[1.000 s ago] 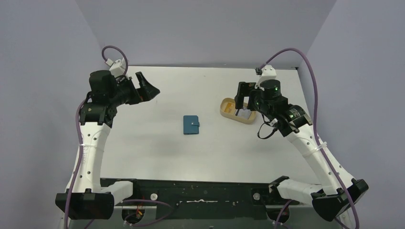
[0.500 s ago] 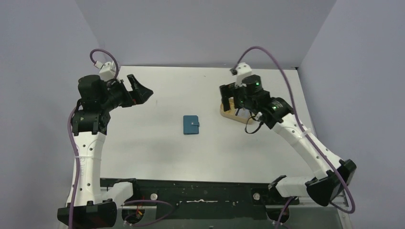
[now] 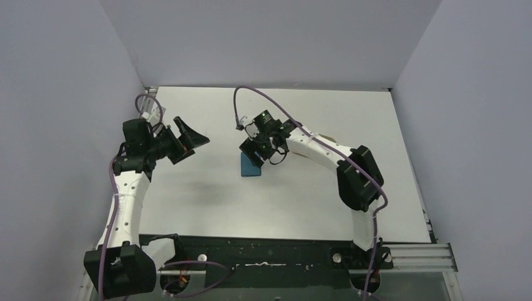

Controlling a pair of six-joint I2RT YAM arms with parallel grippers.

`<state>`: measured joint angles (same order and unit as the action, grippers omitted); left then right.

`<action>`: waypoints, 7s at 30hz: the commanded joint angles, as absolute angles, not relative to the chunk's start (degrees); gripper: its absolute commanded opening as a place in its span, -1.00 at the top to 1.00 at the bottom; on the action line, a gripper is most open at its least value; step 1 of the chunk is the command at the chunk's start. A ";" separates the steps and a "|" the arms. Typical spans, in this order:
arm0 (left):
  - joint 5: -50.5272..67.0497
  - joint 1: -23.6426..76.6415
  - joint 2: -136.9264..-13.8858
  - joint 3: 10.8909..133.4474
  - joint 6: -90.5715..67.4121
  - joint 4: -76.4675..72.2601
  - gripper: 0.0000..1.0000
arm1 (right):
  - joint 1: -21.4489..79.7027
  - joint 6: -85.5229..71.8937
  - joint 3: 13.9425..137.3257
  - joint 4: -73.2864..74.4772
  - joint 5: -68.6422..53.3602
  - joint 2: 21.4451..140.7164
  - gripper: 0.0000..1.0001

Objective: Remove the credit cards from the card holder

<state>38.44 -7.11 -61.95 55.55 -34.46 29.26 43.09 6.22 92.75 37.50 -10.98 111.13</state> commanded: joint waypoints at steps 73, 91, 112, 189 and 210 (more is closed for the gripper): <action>21.77 13.47 -95.38 54.42 -42.90 4.91 -0.76 | 34.45 5.89 89.77 25.83 -37.65 120.03 1.00; 18.37 19.17 -99.94 52.13 -50.27 -3.34 -0.45 | 35.33 7.56 92.72 29.68 -44.54 115.47 1.00; 16.51 19.97 -96.43 48.87 -56.56 -5.98 1.00 | 32.63 1.19 86.47 19.99 -47.99 108.17 1.00; 11.11 27.17 -95.15 57.94 -43.62 10.22 -0.01 | 29.61 -37.22 42.78 -28.73 -31.03 93.89 -0.37; 13.07 34.22 -97.95 64.35 -46.27 10.95 -0.01 | 39.64 -23.90 42.70 -7.48 -17.57 80.36 -0.38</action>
